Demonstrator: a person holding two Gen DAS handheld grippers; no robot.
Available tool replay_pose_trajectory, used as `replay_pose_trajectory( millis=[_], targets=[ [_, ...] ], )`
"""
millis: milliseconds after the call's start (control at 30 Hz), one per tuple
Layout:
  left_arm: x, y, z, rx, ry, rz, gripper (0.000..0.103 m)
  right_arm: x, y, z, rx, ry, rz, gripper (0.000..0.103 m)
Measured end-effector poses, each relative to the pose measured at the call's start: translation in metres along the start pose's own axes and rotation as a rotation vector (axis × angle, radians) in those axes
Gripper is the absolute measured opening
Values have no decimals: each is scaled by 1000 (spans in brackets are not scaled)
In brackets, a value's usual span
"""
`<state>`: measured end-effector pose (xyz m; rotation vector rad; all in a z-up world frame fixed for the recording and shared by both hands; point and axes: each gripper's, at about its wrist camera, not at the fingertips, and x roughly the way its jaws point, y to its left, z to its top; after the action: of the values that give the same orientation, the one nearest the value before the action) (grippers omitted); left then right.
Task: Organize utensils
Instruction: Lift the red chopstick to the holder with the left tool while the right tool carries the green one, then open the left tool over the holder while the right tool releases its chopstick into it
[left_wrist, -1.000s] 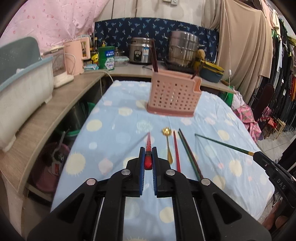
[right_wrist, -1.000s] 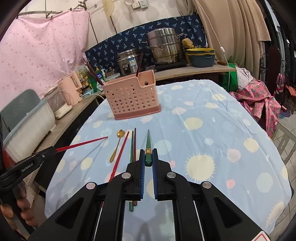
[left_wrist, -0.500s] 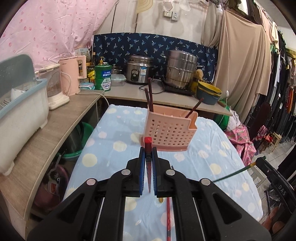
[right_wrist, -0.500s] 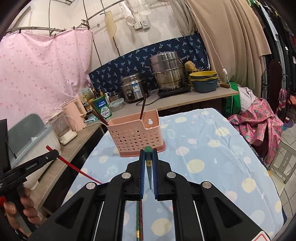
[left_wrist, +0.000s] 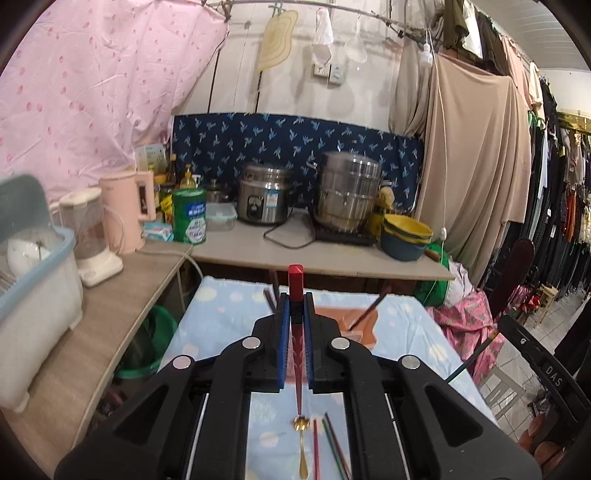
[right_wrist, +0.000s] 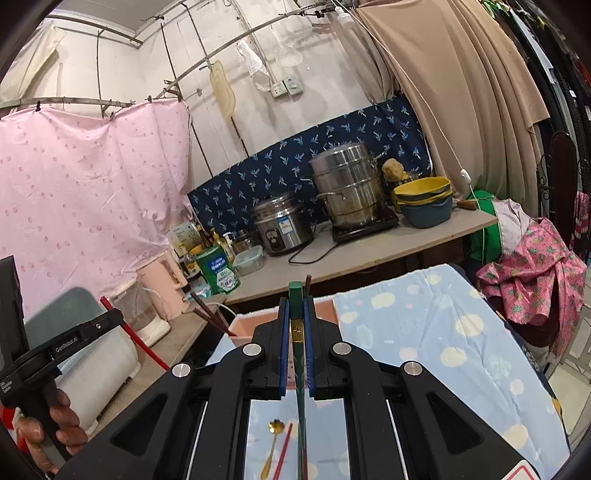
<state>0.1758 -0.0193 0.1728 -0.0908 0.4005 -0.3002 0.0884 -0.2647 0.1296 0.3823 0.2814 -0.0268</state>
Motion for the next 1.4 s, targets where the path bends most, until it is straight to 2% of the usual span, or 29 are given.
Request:
replay_pose_trajectory(
  millis=[233,400,600,767,1033,1400],
  targets=[
    [19,-6,44,7,-123,-4,7,28,11,42,5,-112,15,7],
    [39,-8,64,3,-190,16,7,53,18,65,9,-177,16,7],
    [73,-8,67,9,-181,36,7,93,23,72,7,-195,17,7],
    [102,-5,48,16,-116,43,7,133,16,61,29,-125,11,7],
    [125,3,27,9,-51,49,7,167,-1,29,53,2,14,7],
    [130,9,20,-6,-38,59,9,184,2,4,12,93,5,10]
  ],
)
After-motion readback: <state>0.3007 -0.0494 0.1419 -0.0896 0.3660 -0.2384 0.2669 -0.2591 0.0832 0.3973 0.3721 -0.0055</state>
